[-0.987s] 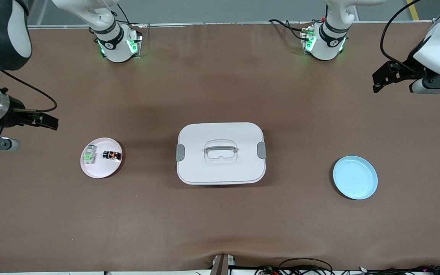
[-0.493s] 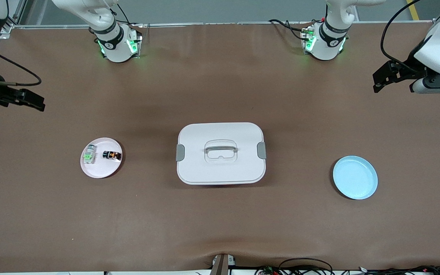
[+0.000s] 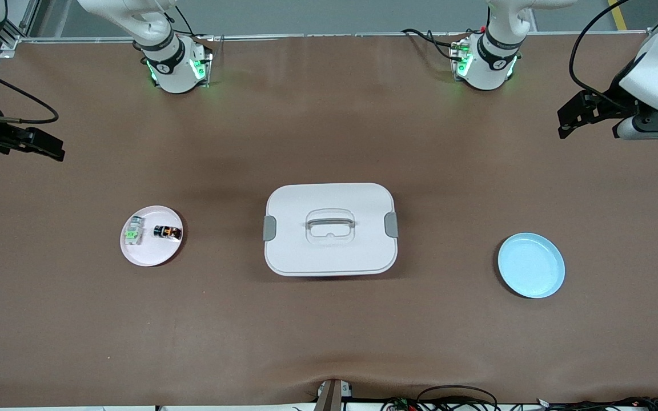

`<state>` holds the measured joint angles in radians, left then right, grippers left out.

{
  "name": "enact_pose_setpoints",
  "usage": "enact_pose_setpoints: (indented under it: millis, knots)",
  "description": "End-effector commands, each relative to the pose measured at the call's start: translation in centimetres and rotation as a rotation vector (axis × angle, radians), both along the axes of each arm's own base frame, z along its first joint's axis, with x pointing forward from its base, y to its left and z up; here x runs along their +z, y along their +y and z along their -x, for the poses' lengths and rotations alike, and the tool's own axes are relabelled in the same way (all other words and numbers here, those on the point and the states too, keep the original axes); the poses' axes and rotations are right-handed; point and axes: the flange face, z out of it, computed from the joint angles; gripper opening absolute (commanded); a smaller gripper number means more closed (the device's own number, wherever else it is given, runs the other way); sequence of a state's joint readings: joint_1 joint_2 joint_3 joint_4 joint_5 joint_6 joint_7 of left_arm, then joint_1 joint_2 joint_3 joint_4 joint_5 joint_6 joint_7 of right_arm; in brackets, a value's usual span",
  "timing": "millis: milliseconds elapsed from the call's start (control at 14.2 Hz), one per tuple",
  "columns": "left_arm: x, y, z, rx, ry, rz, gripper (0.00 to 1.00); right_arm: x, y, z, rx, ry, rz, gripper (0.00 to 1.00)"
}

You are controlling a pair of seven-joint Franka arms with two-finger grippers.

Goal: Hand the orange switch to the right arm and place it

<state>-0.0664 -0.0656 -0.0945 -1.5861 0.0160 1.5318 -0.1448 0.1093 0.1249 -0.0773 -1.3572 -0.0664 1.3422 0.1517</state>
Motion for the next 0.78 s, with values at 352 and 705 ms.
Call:
enact_pose_setpoints:
  millis: [352,705]
  knots:
    - [0.7,0.2,0.5,0.007,-0.007,0.001,1.0,2.3,-4.9,2.2,-0.02,-0.031,-0.146,1.0]
    - [0.6,0.2,0.4,0.007,-0.006,0.001,1.0,1.2,-4.4,5.5,-0.005,-0.138,-0.149,1.0]
